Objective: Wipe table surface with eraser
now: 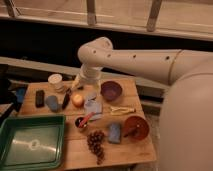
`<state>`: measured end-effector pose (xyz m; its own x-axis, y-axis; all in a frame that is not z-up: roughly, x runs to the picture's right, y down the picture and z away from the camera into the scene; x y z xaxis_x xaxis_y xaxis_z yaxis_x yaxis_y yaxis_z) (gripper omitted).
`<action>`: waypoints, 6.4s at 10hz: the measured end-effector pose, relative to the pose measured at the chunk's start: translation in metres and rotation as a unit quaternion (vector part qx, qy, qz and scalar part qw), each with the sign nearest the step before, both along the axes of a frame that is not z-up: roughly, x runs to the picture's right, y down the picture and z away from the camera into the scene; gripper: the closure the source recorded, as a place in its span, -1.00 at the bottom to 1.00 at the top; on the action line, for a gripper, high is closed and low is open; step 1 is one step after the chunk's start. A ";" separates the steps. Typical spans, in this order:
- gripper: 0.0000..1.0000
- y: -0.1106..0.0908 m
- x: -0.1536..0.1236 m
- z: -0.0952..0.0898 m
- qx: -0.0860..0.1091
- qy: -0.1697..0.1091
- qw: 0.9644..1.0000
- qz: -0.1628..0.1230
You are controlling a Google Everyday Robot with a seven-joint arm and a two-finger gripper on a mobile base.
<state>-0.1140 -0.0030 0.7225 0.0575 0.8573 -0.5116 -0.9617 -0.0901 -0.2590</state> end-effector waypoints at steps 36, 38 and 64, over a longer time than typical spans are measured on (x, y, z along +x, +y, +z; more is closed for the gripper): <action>-0.57 -0.015 -0.295 0.106 0.036 -0.295 0.954 -0.044; -0.57 -0.003 -0.309 0.110 0.023 -0.272 0.959 -0.075; -0.57 0.063 -0.305 0.181 -0.022 -0.190 0.979 -0.076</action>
<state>-0.4189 0.0595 0.9038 0.3764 0.8015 -0.4646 -0.7996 0.0278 -0.5999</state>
